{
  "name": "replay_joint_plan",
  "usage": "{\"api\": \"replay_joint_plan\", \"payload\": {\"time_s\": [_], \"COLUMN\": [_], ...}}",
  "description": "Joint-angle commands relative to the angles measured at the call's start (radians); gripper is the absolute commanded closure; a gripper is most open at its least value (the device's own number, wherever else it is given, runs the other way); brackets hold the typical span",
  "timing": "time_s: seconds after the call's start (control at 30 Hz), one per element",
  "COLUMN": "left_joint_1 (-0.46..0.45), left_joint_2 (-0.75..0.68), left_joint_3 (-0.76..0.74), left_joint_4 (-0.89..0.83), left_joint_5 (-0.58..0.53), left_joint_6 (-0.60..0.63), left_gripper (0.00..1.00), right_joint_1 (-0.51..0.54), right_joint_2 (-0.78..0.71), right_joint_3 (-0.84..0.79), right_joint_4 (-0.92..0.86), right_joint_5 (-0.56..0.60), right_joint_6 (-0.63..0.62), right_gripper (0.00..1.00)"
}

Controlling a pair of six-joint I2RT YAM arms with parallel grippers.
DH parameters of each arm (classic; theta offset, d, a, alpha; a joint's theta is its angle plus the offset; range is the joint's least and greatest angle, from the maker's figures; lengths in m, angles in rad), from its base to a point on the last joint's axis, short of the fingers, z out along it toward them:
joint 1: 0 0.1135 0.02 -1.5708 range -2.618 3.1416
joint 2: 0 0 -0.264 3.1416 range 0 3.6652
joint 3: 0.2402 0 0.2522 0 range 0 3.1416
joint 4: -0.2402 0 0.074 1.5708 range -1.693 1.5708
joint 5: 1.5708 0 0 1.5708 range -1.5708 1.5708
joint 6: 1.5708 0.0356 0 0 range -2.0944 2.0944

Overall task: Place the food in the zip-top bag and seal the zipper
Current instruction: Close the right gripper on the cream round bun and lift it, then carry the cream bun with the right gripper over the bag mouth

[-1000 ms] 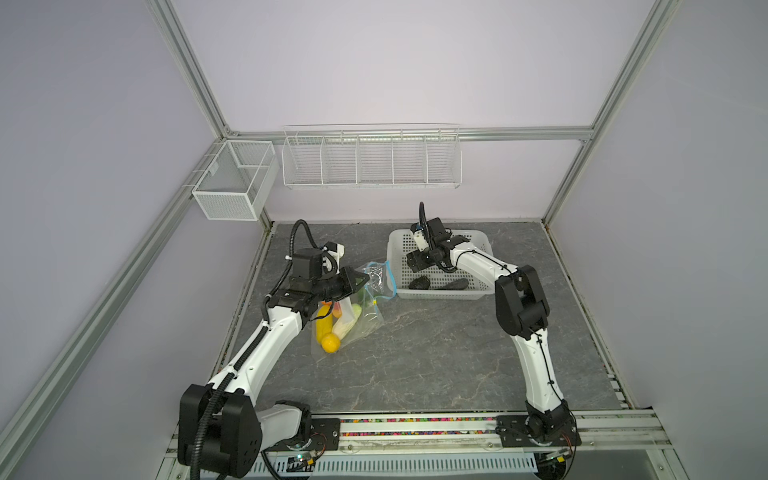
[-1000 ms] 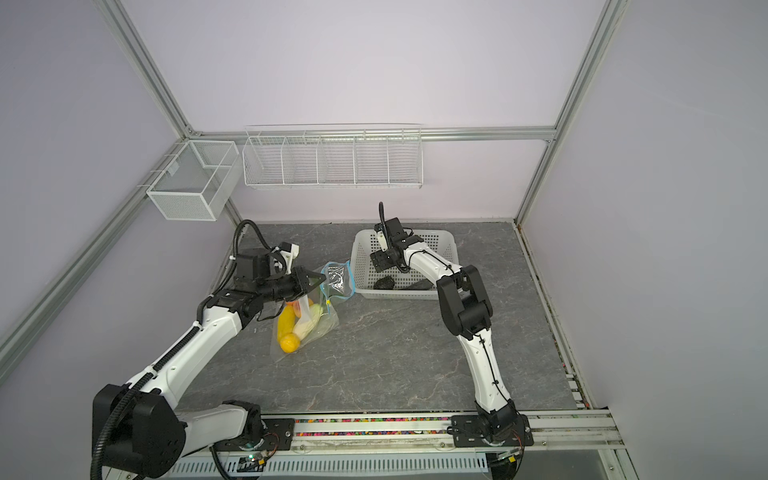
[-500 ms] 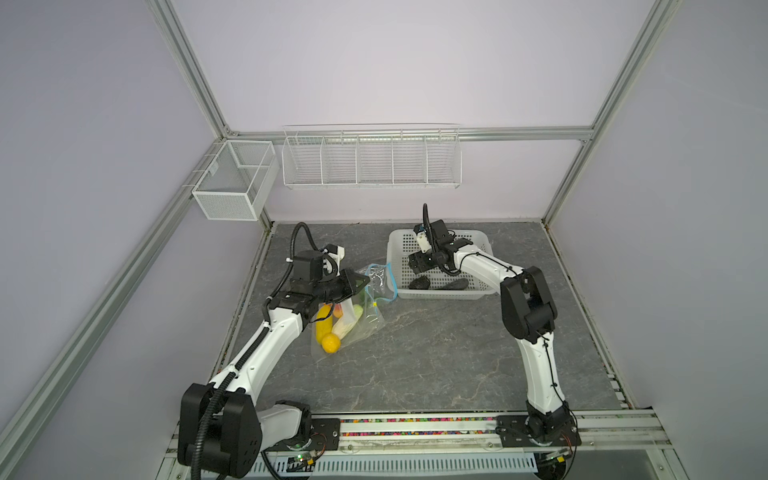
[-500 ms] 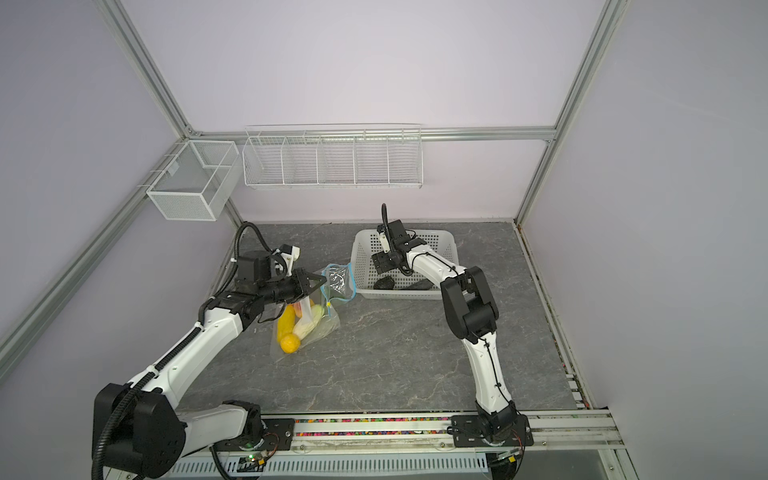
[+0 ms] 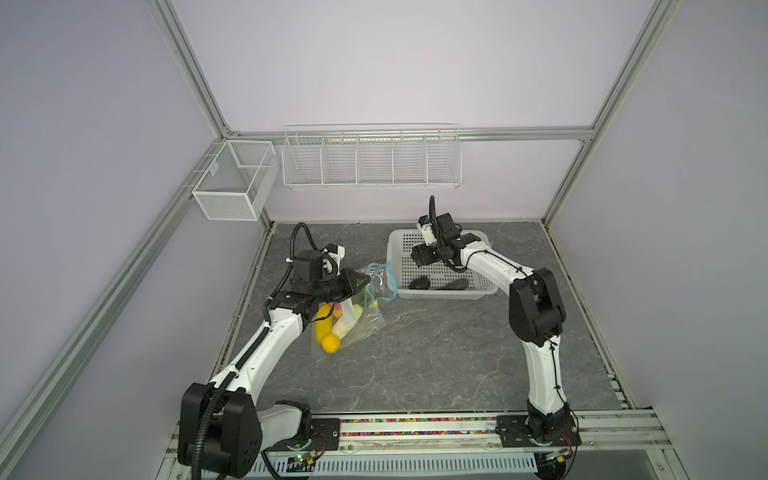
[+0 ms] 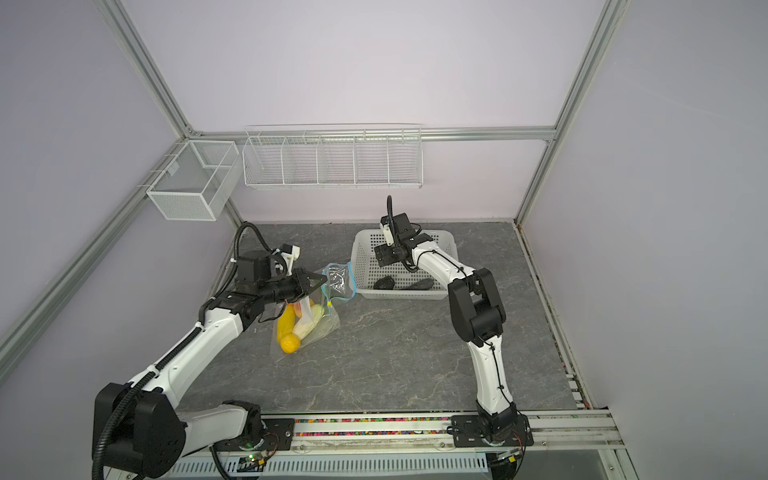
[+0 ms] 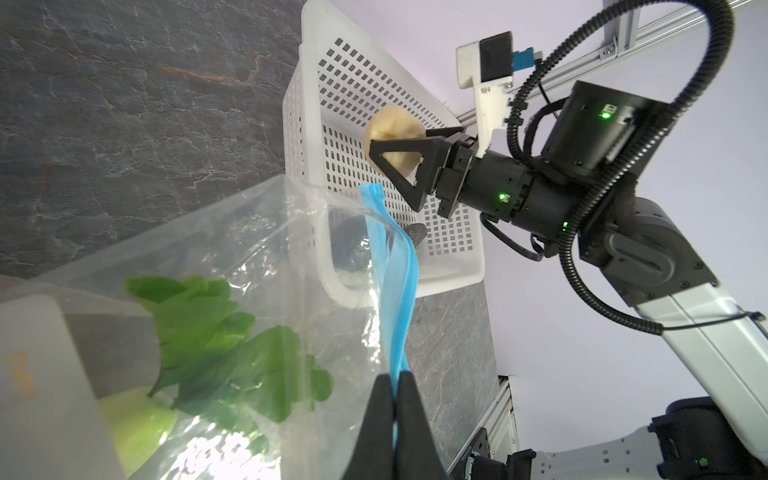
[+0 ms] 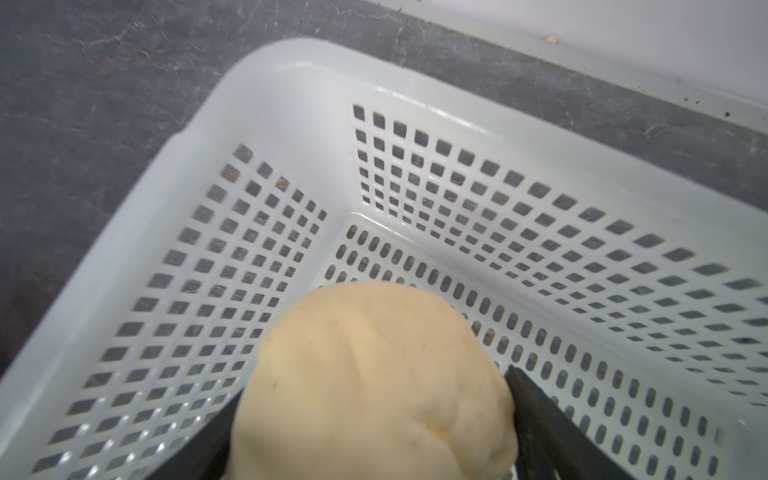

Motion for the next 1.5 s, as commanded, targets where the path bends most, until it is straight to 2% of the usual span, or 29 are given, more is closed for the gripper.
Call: {"api": "replay_joint_plan", "payload": {"time_s": [0.0,0.17,0.4,0.63,0.93,1.47], "left_joint_1": [0.005,0.005,0.005,0.005,0.005,0.002], "left_joint_2": [-0.001,-0.027,-0.078,-0.145,-0.176,-0.162], "left_joint_3": [0.005,0.028,0.007,0.009,0.071,0.103], "left_joint_4": [0.011,-0.057,-0.123,-0.145,-0.212,-0.155], "left_joint_5": [-0.003,-0.037,-0.078,-0.067,-0.061,-0.049], "left_joint_6": [-0.005,0.029,0.043,0.013,0.035,-0.052], "left_gripper": [1.0,1.0,1.0,1.0,1.0,1.0], "right_joint_1": [-0.01,-0.001,0.073,0.191,0.299,0.298], "right_joint_2": [-0.102,-0.221,-0.452,-0.608,-0.538,-0.425], "right_joint_3": [-0.019,-0.112,-0.293,-0.325,-0.256,-0.311], "right_joint_4": [-0.026,-0.015,-0.035,-0.057,0.033,0.279], "right_joint_5": [-0.02,-0.096,-0.186,-0.257,-0.339,-0.592], "right_joint_6": [-0.003,0.064,0.115,0.147,0.174,0.2], "right_gripper": [0.38,0.38,0.39,0.39,0.45,0.55]}}
